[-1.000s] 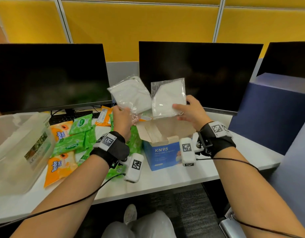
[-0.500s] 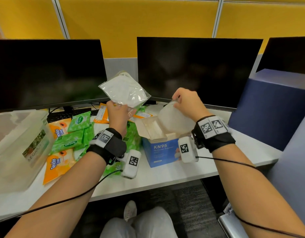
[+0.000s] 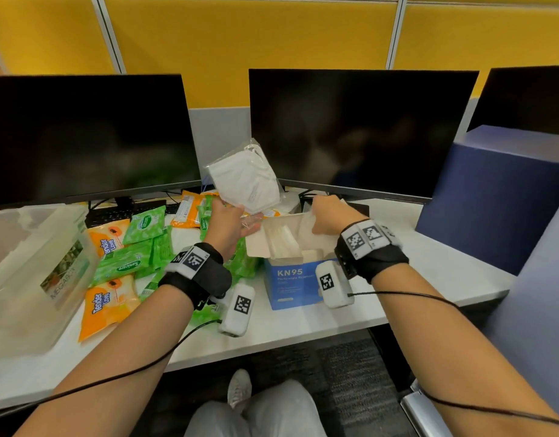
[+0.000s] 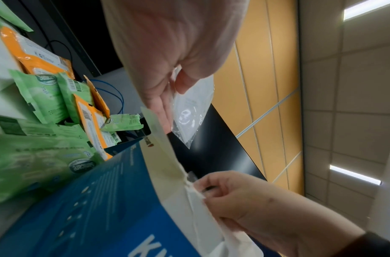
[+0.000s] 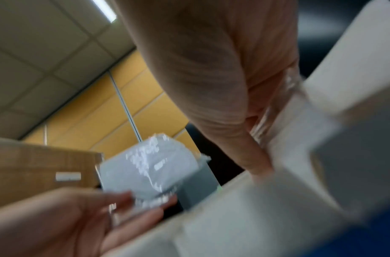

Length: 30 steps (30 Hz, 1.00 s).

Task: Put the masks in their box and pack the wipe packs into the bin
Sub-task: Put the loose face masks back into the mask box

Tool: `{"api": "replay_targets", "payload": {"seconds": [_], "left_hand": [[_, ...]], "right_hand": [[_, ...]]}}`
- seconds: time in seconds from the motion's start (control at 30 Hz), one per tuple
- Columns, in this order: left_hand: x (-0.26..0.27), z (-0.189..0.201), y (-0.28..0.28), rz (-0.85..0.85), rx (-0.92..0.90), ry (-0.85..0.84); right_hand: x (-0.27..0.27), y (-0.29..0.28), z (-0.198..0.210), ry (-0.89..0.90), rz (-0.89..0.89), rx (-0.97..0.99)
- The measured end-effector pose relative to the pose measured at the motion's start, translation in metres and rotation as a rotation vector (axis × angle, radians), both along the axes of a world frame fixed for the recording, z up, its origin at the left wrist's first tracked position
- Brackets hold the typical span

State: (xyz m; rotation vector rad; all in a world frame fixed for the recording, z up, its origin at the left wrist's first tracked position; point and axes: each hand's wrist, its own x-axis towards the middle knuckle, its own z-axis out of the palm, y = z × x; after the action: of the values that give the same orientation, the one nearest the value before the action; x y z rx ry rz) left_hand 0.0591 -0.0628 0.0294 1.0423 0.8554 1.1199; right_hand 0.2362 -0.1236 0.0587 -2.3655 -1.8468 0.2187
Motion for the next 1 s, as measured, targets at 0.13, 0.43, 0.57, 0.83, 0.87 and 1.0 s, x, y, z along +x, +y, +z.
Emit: {"api": "replay_targets", "payload": {"seconds": [0.13,0.43,0.57,0.83,0.87,1.0], "left_hand": [[0.004,-0.003,-0.005,-0.048,0.002,0.009],[0.011,-0.016,-0.005,-0.067,0.092,0.100],[0.017,-0.021,0.000,-0.059,0.093,0.130],[0.014,-0.034,0.017,0.005,0.201,0.374],[0.014,-0.033,0.015,0.019,0.225,0.420],[0.024,-0.031,0.005,0.107,0.462,0.655]], "right_hand": [[-0.012,0.012,-0.030,0.090,0.066,-0.091],[-0.001,0.011,-0.034,0.864,-0.169,-0.196],[-0.002,0.014,-0.039,0.874,-0.145,-0.111],[0.004,0.009,-0.029,1.536,-0.089,-0.034],[0.006,0.009,-0.028,1.557,-0.109,-0.032],[0.005,0.015,-0.033,1.562,-0.182,0.119]]}}
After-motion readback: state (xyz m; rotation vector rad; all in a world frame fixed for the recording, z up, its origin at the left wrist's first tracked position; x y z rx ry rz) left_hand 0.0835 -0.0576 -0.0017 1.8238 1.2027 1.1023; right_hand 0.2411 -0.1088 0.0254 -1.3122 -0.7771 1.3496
